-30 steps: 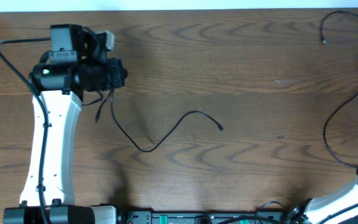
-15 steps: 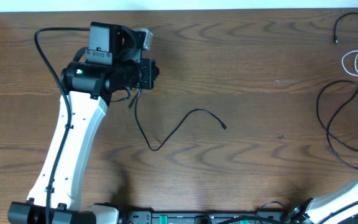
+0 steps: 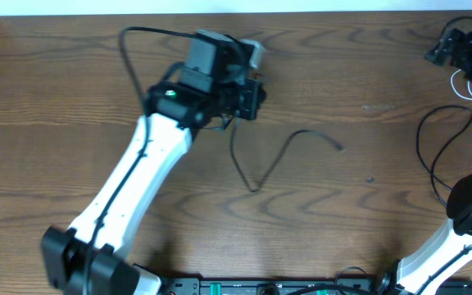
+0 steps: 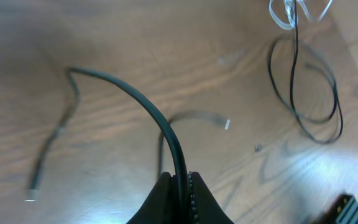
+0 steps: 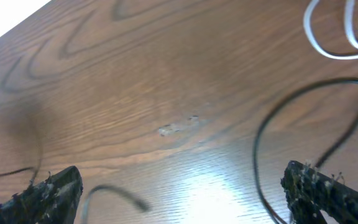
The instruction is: Untangle cables
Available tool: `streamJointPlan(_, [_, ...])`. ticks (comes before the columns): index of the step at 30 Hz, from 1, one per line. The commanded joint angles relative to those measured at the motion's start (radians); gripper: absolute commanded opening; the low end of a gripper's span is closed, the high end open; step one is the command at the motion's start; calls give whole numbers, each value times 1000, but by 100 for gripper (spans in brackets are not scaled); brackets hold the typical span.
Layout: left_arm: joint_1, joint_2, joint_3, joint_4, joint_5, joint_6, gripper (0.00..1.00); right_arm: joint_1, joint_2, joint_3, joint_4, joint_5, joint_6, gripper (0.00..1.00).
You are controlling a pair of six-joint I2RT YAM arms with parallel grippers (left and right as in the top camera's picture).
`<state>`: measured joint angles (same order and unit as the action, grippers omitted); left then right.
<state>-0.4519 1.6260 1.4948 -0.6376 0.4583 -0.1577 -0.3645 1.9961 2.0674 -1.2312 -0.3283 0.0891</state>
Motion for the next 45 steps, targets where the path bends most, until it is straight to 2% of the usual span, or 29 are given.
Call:
streamJointPlan(1, [-47,58,-5,0,2,-27,17,10,-2,12,1,-11,-16,99])
streamJointPlan(2, [-55,73,-5,0,1,-27,31,13,-2,12,1,-11,-16,99])
streamJointPlan(3, [-56,82,-5,0,1,-27,55,13,-2,12,1,-11,-16,99])
streamJointPlan(4, [-55,85,-5,0,0,-27,67,13,-2,12,0,-11,-16,99])
streamJointPlan(7, [-37,79,-5,-1,-23,-27,83,13,-2,12,0,-12,-16,99])
streamJointPlan(13, [-1,55,-5,-35,-30,-27,85,40,-2,12,-8,-22,-16,99])
streamJointPlan(19, [9,54,-5,-173,-269,-28,85,133,1,9,-19,-14,-27,99])
streamJointPlan(22, [71,26,1,-224,-364,-44,87,204,2,-16,-18,-15,-27,99])
streamJointPlan(28, [303,-113,11,-253,-362,-73,89,394,2,-101,-15,-15,-21,99])
streamJointPlan(32, [394,-153,11,-271,-362,-73,90,525,2,-101,-7,-14,30,99])
streamJointPlan(40, [436,-139,11,-293,-363,-72,95,770,6,-171,66,113,240,99])
streamJointPlan(44, [436,-139,11,-297,-362,-73,95,838,13,-262,103,113,271,99])
streamJointPlan(45, [436,-139,11,-297,-362,-73,95,861,16,-293,111,113,274,94])
